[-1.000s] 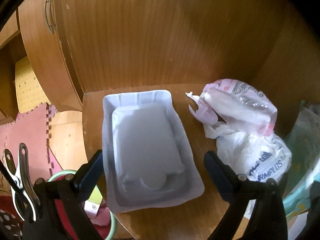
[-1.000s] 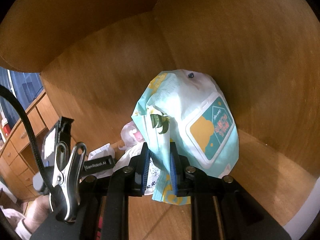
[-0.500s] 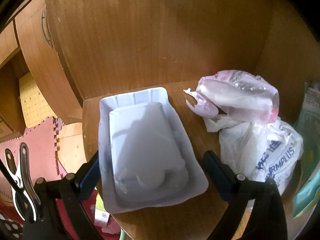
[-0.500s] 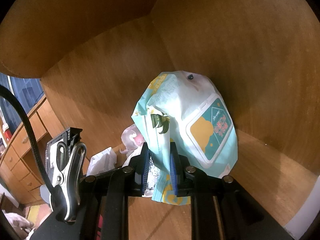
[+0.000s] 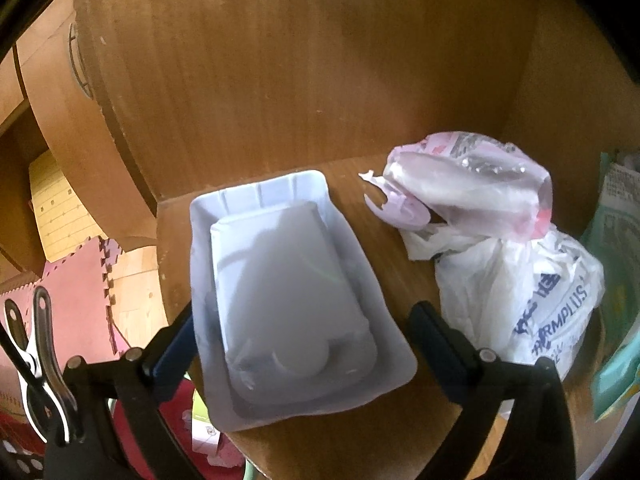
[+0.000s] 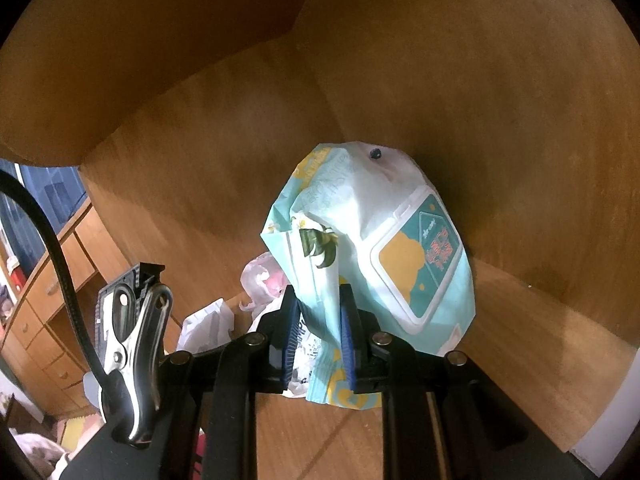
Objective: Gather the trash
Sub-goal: 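Reach the left tool to the white plastic tray and grasp its rim, then carry the white tray with the left tool over the bin while right tool holds wipes package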
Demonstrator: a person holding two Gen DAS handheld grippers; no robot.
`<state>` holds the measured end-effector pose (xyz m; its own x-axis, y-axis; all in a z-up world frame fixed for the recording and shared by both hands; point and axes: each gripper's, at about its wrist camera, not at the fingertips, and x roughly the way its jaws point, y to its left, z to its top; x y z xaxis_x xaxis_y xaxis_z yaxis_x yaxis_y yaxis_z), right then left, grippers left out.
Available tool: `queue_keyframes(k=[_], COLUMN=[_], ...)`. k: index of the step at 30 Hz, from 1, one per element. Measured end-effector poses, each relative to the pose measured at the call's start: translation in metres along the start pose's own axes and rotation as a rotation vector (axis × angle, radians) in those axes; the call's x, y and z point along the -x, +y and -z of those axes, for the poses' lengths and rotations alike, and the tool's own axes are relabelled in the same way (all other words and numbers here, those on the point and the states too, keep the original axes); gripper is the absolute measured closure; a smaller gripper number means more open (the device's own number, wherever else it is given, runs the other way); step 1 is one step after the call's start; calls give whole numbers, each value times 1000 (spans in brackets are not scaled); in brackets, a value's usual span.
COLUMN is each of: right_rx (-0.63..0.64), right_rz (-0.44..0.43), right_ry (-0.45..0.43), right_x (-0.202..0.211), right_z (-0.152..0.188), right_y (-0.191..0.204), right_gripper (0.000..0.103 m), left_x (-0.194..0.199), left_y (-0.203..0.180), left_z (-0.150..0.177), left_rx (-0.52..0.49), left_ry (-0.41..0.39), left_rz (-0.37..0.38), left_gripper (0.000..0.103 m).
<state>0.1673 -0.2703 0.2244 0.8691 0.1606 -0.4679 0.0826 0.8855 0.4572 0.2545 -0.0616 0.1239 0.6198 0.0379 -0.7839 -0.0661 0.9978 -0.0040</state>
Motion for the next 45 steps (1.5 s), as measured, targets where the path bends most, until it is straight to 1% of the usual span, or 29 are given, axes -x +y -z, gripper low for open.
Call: queue_keyframes(k=[4, 6, 7, 8, 11, 16, 21, 24, 28, 34, 38, 42, 43, 45], right_rx=[-7, -14, -14, -13, -7, -19, -39, -32, -12, 15, 18, 25, 28, 36], right_rz=[2, 2, 2, 2, -17, -68, -89, -116, -135, -159, -183, -203, -208, -217], right_ry=[-21, -21, -22, -25, -46, -75, -132, -163, -198, -240, -257, -273, -275, -275], right_x=[4, 3, 3, 3, 4, 6, 10, 14, 20, 28, 35, 38, 48, 49], right_z=[-1, -1, 0, 0, -1, 0, -1, 1, 1, 6, 14, 19, 21, 24], right_y=[-3, -5, -5, -4, -2, -3, -6, -5, -3, 5, 2, -2, -8, -8], right_gripper=[84, 84, 84, 84, 84, 85, 87, 87, 89, 90, 90, 90, 90, 90], left_x=[1, 4, 6, 7, 10, 18, 33, 47, 75, 104, 124, 134, 136, 137], left_y=[-1, 0, 0, 1, 5, 21, 37, 45, 51, 67, 78, 96, 103, 111], left_z=[1, 4, 6, 6, 8, 12, 16, 20, 29, 41, 54, 74, 83, 93], left_rx=[0, 1, 0, -1, 18, 107, 136, 142, 136, 120, 104, 109, 117, 126], left_ry=[-19, -42, -56, -60, -69, -77, -99, -115, -143, -162, -165, -145, -134, -119], left_rz=[2, 1, 4, 7, 39, 97, 105, 108, 113, 106, 84, 48, 40, 28], left_gripper=[4, 9, 15, 16, 18, 19, 19, 19, 19, 19, 19, 19, 19, 19])
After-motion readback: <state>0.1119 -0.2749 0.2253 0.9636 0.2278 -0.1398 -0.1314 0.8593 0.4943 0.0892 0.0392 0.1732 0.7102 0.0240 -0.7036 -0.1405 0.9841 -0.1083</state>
